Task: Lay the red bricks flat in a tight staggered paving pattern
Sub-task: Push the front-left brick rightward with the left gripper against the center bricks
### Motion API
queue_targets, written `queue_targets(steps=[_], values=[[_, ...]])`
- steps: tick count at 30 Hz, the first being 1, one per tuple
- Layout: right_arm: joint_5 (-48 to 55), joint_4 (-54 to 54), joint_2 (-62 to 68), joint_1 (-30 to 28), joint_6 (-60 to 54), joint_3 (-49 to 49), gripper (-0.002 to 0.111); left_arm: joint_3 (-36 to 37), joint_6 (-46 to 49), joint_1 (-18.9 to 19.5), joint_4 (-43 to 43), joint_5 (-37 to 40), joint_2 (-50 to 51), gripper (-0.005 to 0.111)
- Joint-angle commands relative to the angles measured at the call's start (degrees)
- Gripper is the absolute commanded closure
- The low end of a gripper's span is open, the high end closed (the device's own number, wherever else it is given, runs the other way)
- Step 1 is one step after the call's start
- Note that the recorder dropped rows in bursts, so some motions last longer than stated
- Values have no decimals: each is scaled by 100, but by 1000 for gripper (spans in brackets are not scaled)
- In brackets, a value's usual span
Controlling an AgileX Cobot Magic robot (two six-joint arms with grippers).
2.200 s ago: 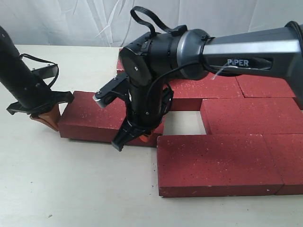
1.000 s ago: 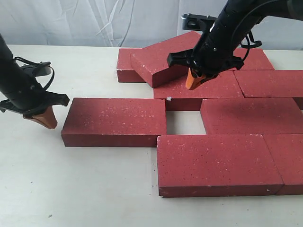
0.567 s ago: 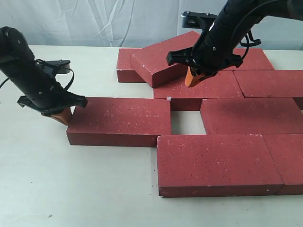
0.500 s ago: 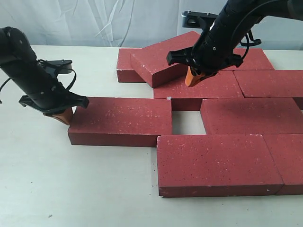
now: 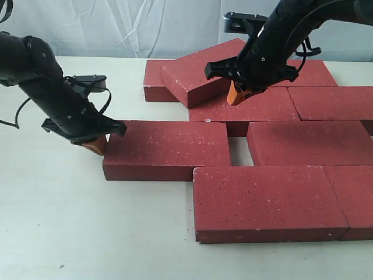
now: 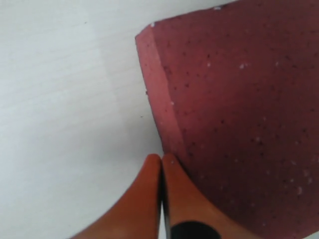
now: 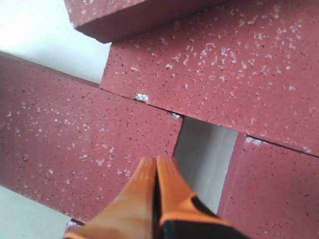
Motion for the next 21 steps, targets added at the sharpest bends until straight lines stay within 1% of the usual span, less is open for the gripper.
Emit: queue_targets(steps=[1, 13, 21], values=[[-61, -43, 1, -25, -41, -20, 109, 0, -25, -183, -364, -185, -37, 107], [-99, -20, 1, -25, -41, -20, 109, 0, -25, -527, -734, -320, -37, 107], [-99, -1, 1, -25, -41, -20, 109, 0, -25, -629, -834, -358, -37, 107]])
